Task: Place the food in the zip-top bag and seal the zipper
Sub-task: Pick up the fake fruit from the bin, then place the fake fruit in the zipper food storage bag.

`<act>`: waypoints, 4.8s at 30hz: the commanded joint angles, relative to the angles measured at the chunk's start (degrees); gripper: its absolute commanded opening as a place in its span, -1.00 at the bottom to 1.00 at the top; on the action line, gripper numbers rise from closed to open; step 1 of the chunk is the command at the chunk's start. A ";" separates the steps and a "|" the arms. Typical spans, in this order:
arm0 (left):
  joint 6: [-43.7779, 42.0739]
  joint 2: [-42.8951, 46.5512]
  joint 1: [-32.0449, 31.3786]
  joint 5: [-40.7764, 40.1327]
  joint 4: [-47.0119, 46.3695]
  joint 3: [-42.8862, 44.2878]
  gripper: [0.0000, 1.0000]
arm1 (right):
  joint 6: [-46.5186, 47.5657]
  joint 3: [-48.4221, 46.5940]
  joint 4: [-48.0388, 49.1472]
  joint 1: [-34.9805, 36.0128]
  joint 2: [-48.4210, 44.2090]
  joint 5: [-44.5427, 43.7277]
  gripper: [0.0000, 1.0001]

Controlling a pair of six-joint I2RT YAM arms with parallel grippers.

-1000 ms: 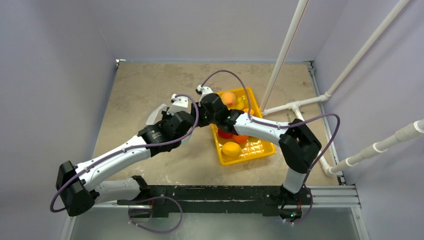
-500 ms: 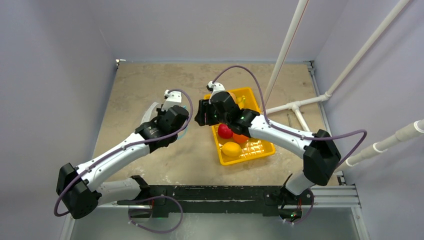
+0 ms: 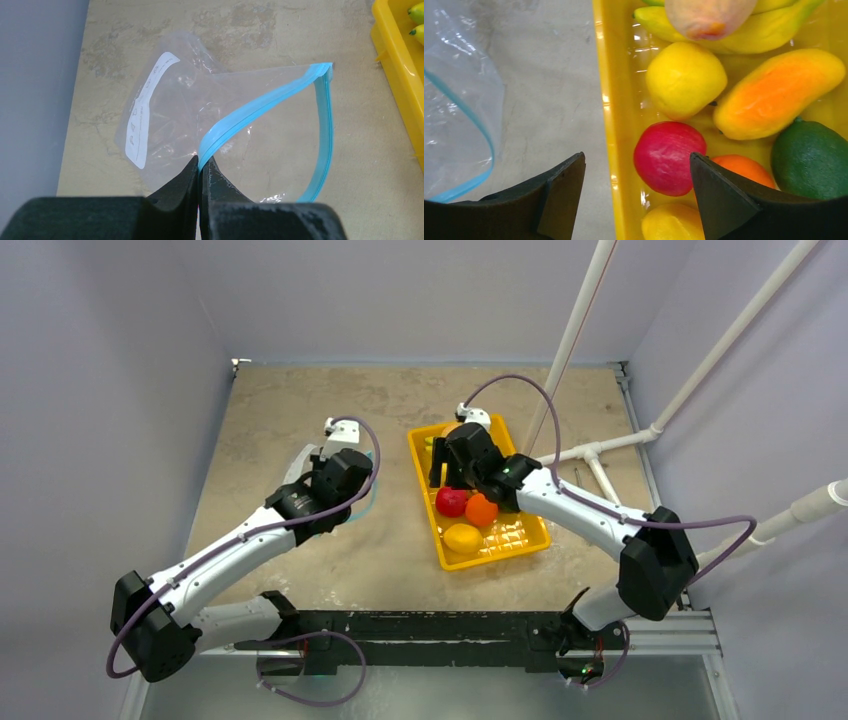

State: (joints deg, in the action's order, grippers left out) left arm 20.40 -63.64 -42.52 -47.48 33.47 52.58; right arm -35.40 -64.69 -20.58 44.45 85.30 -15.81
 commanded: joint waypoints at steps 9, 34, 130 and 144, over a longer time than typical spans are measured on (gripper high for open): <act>-0.80 1.97 0.86 1.25 -2.28 -0.87 -1.00 | -4.63 1.85 -1.83 -0.77 2.12 -3.11 0.74; -1.31 1.76 1.32 1.86 -2.51 -1.06 -1.00 | -6.08 5.40 3.16 -0.78 7.84 -3.84 0.14; -2.30 4.40 3.15 6.35 -4.25 -1.26 -1.00 | -0.27 -4.67 13.71 6.02 5.07 2.48 0.98; -2.56 3.76 3.10 6.63 -4.45 -1.23 -1.00 | 5.99 -9.60 6.38 -2.77 8.41 -10.34 0.98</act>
State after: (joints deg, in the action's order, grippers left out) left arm 18.41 -60.29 -39.77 -40.84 30.92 51.64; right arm -31.92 -69.76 -11.86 42.26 92.60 -18.68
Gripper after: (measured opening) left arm 0.005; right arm 0.987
